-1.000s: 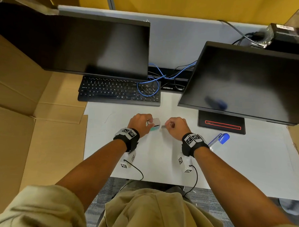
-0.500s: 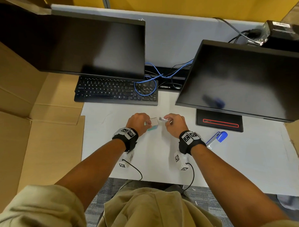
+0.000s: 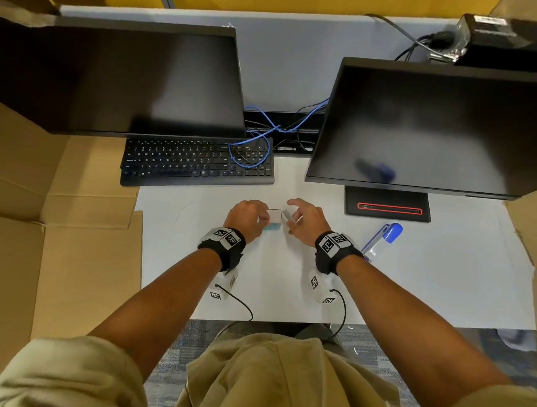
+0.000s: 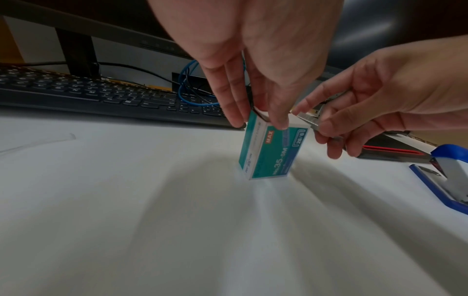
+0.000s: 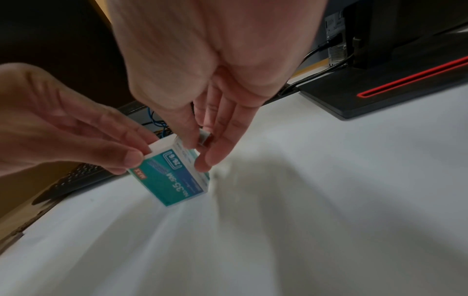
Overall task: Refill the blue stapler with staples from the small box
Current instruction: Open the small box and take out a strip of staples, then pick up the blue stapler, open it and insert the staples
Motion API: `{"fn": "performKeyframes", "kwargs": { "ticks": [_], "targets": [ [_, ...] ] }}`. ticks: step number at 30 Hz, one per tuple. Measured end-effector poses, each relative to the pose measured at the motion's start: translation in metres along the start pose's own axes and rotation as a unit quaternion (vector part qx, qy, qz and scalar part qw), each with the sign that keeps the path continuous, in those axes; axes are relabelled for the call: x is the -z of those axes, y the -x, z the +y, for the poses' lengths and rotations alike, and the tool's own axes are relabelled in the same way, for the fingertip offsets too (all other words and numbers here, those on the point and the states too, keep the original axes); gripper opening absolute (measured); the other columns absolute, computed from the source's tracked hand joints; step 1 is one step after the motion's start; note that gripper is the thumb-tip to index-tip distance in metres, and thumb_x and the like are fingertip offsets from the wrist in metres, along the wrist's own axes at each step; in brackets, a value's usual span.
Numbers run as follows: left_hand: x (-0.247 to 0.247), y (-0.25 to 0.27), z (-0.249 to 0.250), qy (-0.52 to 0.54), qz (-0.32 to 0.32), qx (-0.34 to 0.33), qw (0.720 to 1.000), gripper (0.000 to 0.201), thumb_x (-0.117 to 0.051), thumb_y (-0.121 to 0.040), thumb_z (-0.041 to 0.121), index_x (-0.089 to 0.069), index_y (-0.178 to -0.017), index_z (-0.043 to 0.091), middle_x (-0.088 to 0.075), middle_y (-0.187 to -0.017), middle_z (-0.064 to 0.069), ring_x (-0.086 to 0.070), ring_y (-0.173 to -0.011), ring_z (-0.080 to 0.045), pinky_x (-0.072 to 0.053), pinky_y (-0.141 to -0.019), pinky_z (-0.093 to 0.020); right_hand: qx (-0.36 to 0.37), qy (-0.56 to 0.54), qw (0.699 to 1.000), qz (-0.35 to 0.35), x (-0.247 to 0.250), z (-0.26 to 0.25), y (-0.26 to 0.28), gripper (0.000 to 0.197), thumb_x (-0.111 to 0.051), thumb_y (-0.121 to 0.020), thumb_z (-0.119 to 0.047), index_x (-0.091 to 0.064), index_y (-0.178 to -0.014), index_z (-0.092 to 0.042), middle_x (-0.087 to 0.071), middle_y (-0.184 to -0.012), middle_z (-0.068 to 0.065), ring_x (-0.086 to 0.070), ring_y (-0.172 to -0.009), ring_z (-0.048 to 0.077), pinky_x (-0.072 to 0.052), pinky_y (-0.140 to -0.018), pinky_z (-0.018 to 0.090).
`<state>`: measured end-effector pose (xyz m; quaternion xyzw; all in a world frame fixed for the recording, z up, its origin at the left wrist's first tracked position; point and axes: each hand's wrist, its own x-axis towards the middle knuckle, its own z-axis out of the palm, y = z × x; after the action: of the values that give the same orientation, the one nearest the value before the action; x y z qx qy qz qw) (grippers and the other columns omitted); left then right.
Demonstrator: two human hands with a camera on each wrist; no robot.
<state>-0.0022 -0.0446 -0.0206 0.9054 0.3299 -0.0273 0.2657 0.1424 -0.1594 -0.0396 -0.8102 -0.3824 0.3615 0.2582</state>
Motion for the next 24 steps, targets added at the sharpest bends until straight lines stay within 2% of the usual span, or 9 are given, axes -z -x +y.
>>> {"fn": "performKeyframes", "kwargs": {
  "ticks": [2, 5, 9, 12, 15, 18, 20, 22, 24],
  "targets": [
    [-0.002, -0.001, 0.005, -0.013, 0.005, -0.001, 1.000, 0.012, -0.065, -0.085, 0.018, -0.075, -0.090, 0.013, -0.069, -0.114, -0.001, -0.063, -0.097, -0.023, -0.053, -0.082, -0.034, -0.002, 0.003, 1.000, -0.006, 0.002, 0.003, 0.003, 0.050, -0.060, -0.087, -0.008, -0.048, -0.133, -0.021, -0.063, -0.107, 0.014, -0.066, -0.091, 0.032, -0.058, -0.085, 0.041],
    [-0.006, -0.003, 0.012, -0.046, 0.015, -0.008, 0.999, 0.007, -0.068, -0.081, 0.017, -0.070, -0.087, 0.015, -0.067, -0.109, -0.001, -0.061, -0.097, -0.022, -0.052, -0.076, -0.032, -0.013, -0.003, 1.000, 0.010, 0.011, 0.013, 0.008, 0.034, -0.052, -0.088, -0.006, -0.055, -0.119, -0.018, -0.063, -0.098, 0.014, -0.066, -0.081, 0.030, -0.059, -0.076, 0.036],
    [-0.013, -0.008, 0.026, -0.066, 0.026, -0.062, 0.996, 0.010, -0.072, -0.077, 0.016, -0.073, -0.086, 0.012, -0.065, -0.117, -0.004, -0.058, -0.107, -0.025, -0.049, -0.089, -0.035, -0.040, -0.010, 0.998, 0.041, 0.028, 0.033, 0.018, 0.021, -0.049, -0.088, -0.003, -0.058, -0.104, -0.012, -0.057, -0.079, 0.008, -0.053, -0.062, 0.014, -0.045, -0.066, 0.026],
    [-0.023, -0.017, 0.044, -0.085, 0.004, -0.116, 0.990, 0.011, -0.068, -0.080, 0.021, -0.073, -0.088, 0.014, -0.066, -0.118, -0.003, -0.054, -0.115, -0.024, -0.039, -0.102, -0.039, -0.066, -0.017, 0.996, 0.062, 0.044, 0.049, 0.028, 0.016, -0.050, -0.088, -0.003, -0.057, -0.100, -0.011, -0.056, -0.077, 0.007, -0.055, -0.066, 0.019, -0.045, -0.069, 0.028],
    [-0.033, -0.025, 0.067, -0.065, -0.013, -0.154, 0.986, 0.009, -0.065, -0.082, 0.023, -0.071, -0.086, 0.017, -0.066, -0.117, 0.000, -0.053, -0.114, -0.020, -0.035, -0.105, -0.037, -0.099, -0.001, 0.988, 0.117, 0.062, 0.066, 0.041, 0.008, -0.050, -0.089, -0.010, -0.055, -0.096, -0.010, -0.061, -0.081, 0.011, -0.059, -0.073, 0.028, -0.045, -0.068, 0.030],
    [-0.042, -0.032, 0.091, -0.059, -0.025, -0.188, 0.980, 0.010, -0.064, -0.082, 0.023, -0.071, -0.086, 0.017, -0.067, -0.115, 0.001, -0.054, -0.113, -0.018, -0.036, -0.103, -0.035, -0.171, 0.053, 0.965, 0.191, 0.083, 0.088, 0.056, 0.024, -0.053, -0.092, -0.030, -0.050, -0.108, -0.013, -0.061, -0.082, 0.008, -0.059, -0.077, 0.030, -0.047, -0.069, 0.034],
    [-0.047, -0.037, 0.105, -0.056, -0.032, -0.202, 0.977, 0.010, -0.063, -0.083, 0.023, -0.071, -0.085, 0.016, -0.068, -0.113, 0.001, -0.054, -0.113, -0.019, -0.037, -0.103, -0.036, -0.234, 0.076, 0.943, 0.224, 0.096, 0.109, 0.063, 0.043, -0.055, -0.092, -0.040, -0.043, -0.125, -0.015, -0.065, -0.093, 0.011, -0.062, -0.085, 0.034, -0.051, -0.076, 0.040],
    [-0.052, -0.039, 0.116, -0.056, -0.039, -0.211, 0.975, 0.011, -0.063, -0.083, 0.023, -0.071, -0.085, 0.016, -0.068, -0.112, 0.001, -0.055, -0.112, -0.019, -0.038, -0.103, -0.037, -0.281, 0.070, 0.931, 0.223, 0.104, 0.129, 0.068, 0.061, -0.055, -0.091, -0.046, -0.033, -0.140, -0.017, -0.068, -0.105, 0.016, -0.065, -0.094, 0.037, -0.055, -0.082, 0.044],
    [-0.057, -0.041, 0.123, -0.058, -0.043, -0.220, 0.973, 0.010, -0.063, -0.083, 0.022, -0.071, -0.084, 0.016, -0.069, -0.110, 0.001, -0.056, -0.110, -0.020, -0.040, -0.101, -0.037, -0.288, 0.041, 0.934, 0.207, 0.105, 0.140, 0.068, 0.065, -0.054, -0.091, -0.048, -0.033, -0.143, -0.016, -0.066, -0.112, 0.016, -0.064, -0.101, 0.037, -0.054, -0.086, 0.044]
  ]
}}
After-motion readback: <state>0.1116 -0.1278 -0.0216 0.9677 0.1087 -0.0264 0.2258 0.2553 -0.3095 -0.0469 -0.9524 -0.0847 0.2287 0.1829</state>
